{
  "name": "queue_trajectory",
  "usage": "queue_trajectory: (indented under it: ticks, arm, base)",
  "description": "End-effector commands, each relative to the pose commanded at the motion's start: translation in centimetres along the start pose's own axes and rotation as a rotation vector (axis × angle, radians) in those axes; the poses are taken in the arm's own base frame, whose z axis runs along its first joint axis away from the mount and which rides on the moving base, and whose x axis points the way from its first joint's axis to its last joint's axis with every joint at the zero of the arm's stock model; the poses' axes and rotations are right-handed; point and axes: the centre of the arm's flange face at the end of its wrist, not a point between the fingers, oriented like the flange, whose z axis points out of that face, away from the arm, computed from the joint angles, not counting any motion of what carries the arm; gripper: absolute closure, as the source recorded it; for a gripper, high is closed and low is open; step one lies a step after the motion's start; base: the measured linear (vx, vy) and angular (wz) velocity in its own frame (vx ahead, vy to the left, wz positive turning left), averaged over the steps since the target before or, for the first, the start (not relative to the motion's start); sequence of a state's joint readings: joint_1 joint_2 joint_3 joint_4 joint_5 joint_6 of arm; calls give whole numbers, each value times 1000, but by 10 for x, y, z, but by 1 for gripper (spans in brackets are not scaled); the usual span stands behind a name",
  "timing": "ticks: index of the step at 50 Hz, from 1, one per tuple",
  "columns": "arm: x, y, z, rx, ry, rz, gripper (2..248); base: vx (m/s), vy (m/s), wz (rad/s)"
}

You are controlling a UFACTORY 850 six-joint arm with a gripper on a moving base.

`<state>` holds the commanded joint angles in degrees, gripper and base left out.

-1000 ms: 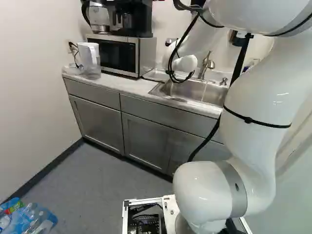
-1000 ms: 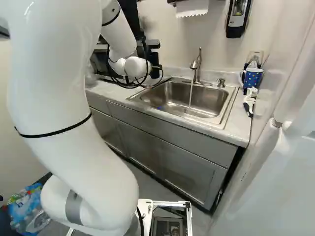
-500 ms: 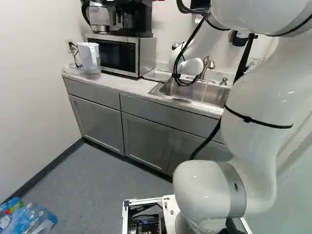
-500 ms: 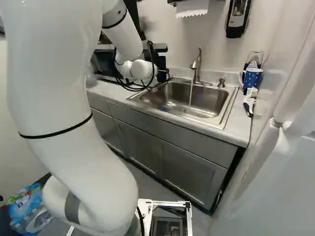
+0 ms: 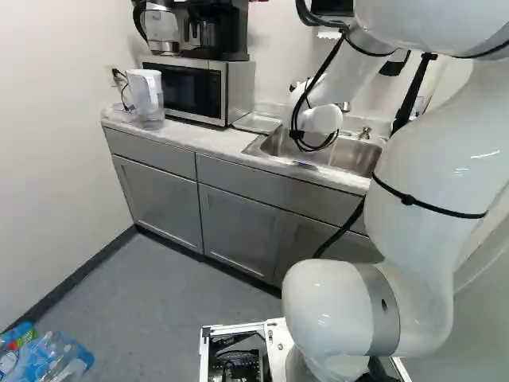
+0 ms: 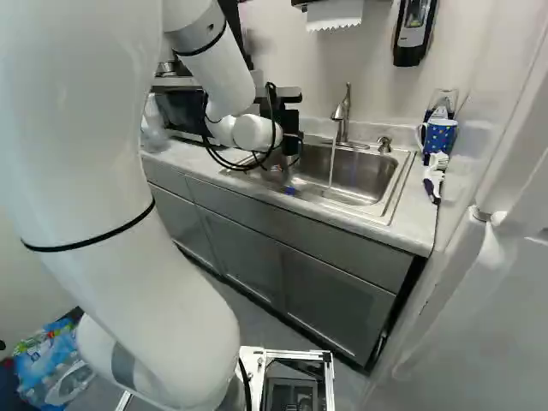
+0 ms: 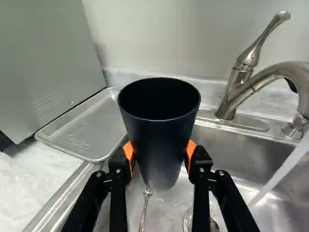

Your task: Rinse the cup and place it in the tray

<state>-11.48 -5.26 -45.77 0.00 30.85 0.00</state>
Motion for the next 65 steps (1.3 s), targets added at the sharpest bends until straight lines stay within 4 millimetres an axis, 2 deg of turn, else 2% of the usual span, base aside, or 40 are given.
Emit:
queue_trajectory:
  ticks: [10,39,65]
  arm:
    - [-12,14,-2,-25,-23,9,129]
    - [-18,52,-17,-99,-32,35,129]
    - [-28,78,-24,-149,-122,61,129]
  base:
    - [0,0,0]
    - [0,0,0]
    - [0,0,0]
